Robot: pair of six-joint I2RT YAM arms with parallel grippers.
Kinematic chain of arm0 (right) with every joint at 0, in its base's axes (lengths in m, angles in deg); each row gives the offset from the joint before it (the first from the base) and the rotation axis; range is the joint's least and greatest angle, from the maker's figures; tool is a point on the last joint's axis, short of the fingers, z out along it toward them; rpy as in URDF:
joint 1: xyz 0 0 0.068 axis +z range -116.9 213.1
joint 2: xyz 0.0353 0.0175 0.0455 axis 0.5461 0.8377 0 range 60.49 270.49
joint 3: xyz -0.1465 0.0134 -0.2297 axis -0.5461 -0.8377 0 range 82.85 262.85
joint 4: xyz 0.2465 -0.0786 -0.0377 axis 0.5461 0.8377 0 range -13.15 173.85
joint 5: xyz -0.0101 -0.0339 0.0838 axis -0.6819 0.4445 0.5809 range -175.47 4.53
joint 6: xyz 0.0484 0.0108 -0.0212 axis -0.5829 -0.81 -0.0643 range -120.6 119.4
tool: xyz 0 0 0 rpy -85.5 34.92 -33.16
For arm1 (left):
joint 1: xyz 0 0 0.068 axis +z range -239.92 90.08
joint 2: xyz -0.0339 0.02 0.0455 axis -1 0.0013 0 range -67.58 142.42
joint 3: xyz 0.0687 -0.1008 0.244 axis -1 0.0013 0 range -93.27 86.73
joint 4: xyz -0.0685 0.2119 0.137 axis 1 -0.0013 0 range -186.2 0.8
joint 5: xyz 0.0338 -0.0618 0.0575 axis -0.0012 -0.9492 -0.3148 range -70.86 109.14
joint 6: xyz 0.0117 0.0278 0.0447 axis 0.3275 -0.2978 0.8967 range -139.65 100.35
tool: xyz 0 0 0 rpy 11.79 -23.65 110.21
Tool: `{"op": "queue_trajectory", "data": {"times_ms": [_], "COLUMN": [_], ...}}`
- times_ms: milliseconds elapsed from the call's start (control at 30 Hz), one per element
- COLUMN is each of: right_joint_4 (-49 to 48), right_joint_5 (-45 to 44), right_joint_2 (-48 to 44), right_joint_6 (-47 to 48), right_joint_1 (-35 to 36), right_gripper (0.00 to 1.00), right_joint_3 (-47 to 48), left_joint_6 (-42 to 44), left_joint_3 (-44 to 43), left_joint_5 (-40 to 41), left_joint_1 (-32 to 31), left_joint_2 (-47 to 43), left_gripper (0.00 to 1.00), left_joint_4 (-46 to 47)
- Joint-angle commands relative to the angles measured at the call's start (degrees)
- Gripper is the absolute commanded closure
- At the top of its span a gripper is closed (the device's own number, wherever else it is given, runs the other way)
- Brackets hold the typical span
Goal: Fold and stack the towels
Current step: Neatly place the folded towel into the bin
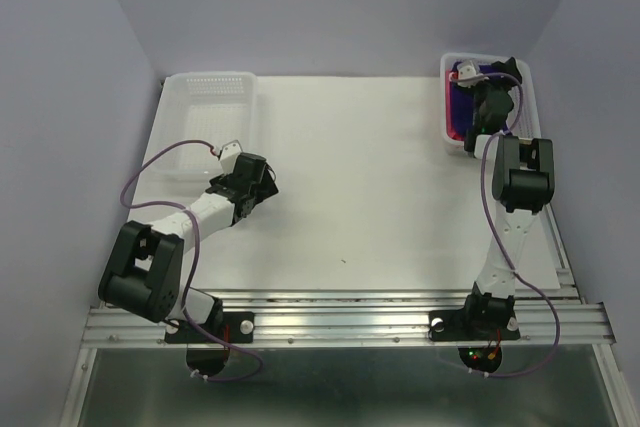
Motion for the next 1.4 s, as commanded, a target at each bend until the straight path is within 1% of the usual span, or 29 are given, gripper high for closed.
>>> {"op": "queue_trajectory", "data": {"times_ms": [0, 100, 267, 300, 333, 400, 433, 467, 533, 567, 600, 633, 667, 700, 733, 800, 833, 867, 900, 933, 1033, 1067, 1133, 1167, 1267, 1367], "right_joint_4": [0.4, 0.1, -3.3, 0.1, 2.8, 8.3, 14.7, 18.0, 26.0, 34.2, 37.8, 44.9, 48.5, 56.2, 59.7, 65.3, 69.2, 70.5, 71.9, 74.0, 77.2, 79.2, 82.2, 83.0, 84.6, 86.6], "right_joint_5": [-2.0, -2.6, -7.7, -11.9, -11.9, -10.5, -9.6, -9.4, -7.4, -6.7, -6.4, -6.2, -5.6, -3.9, -3.1, -1.6, -1.5, -1.1, -0.1, 0.8, 3.1, 3.1, 3.2, 2.8, 2.0, 1.1], "right_joint_2": [-2.3, -5.1, -13.0, -19.8, -21.9, -26.3, -28.2, -32.3, -36.0, -37.9, -41.5, -43.5, -45.4, -49.0, -50.7, -54.6, -58.5, -61.0, -63.2, -67.8, -74.8, -79.0, -83.6, -87.5, -93.6, -95.9], "right_joint_6": [-5.6, -7.9, -12.9, -21.5, -23.1, -27.8, -31.1, -39.0, -45.5, -52.0, -56.0, -64.3, -67.7, -70.9, -76.7, -81.4, -83.7, -87.6, -89.0, -90.4, -91.9, -92.7, -92.7, -92.6, -91.7, -90.7], "right_joint_1": [0.3, 0.5, 2.0, 3.6, 3.6, 4.1, 4.1, 4.1, 4.1, 4.1, 4.1, 4.1, 4.1, 4.1, 4.1, 4.1, 4.1, 4.1, 4.1, 4.1, 4.1, 4.1, 4.1, 4.1, 4.1, 4.1], "right_gripper": [0.0, 0.0, 0.0, 0.0, 0.0, 0.0, 0.0, 0.0, 0.0, 0.0, 0.0, 0.0, 0.0, 0.0, 0.0, 0.0, 0.0, 0.0, 0.0, 0.0, 0.0, 0.0, 0.0, 0.0, 0.0, 0.0], "right_joint_3": [3.2, 1.0, -7.3, -11.3, -12.1, -13.6, -13.9, -13.9, -13.1, -12.6, -12.2, -12.2, -12.2, -12.7, -13.0, -14.8, -18.0, -19.8, -21.5, -25.4, -31.1, -34.8, -37.9, -40.9, -44.7, -46.2], "left_joint_6": [0.5, 0.5, 0.9, 1.2, 1.2, 1.9, 1.9, 1.9, 1.6, 1.3, 1.4, 1.4, 1.3, 1.2, 1.2, 1.0, 0.6, -0.1, -1.6, -2.5, -3.5, -3.9, -4.5, -4.5, -4.9, -4.9], "left_joint_3": [-1.9, -1.9, -1.8, -3.0, -3.1, -4.0, -4.4, -4.7, -5.4, -6.0, -6.9, -7.3, -7.5, -7.6, -7.4, -6.1, -5.7, -5.3, -4.4, -3.5, -2.7, -2.7, -2.5, -2.4, -2.6, -2.8], "left_joint_5": [0.8, 0.5, 0.2, 1.4, 1.4, 1.0, 1.0, 1.0, 1.9, 2.8, 2.8, 2.8, 3.0, 3.2, 3.2, 3.5, 3.9, 4.4, 5.1, 4.6, 3.3, 3.2, 3.2, 3.9, 4.1, 3.1], "left_joint_1": [0.4, 0.4, 0.4, 0.3, 0.3, 0.3, 0.3, 0.2, 0.3, 0.3, 0.3, 0.3, 0.3, 0.3, 0.3, 0.3, 0.3, 0.3, 0.3, 0.3, 0.3, 0.3, 0.3, 0.3, 0.3, 0.3], "left_joint_2": [-2.5, -3.8, -7.6, -10.9, -10.9, -12.7, -13.4, -14.8, -16.2, -17.3, -17.9, -18.5, -19.3, -21.2, -22.3, -26.0, -27.1, -28.4, -30.7, -32.2, -34.3, -34.7, -35.9, -36.6, -36.8, -36.9], "left_gripper": [0.01, 0.01, 0.01, 0.01, 0.01, 0.01, 0.01, 0.01, 0.01, 0.01, 0.01, 0.01, 0.01, 0.01, 0.01, 0.01, 0.01, 0.01, 0.01, 0.01, 0.01, 0.01, 0.01, 0.01, 0.01, 0.01], "left_joint_4": [1.2, 1.1, 1.1, 1.0, 1.0, 0.9, 1.0, 1.0, -0.1, -0.9, -2.4, -3.0, -3.6, -4.6, -4.8, -5.3, -5.8, -6.4, -7.3, -7.5, -8.5, -8.8, -9.6, -9.6, -10.3, -10.2]}}
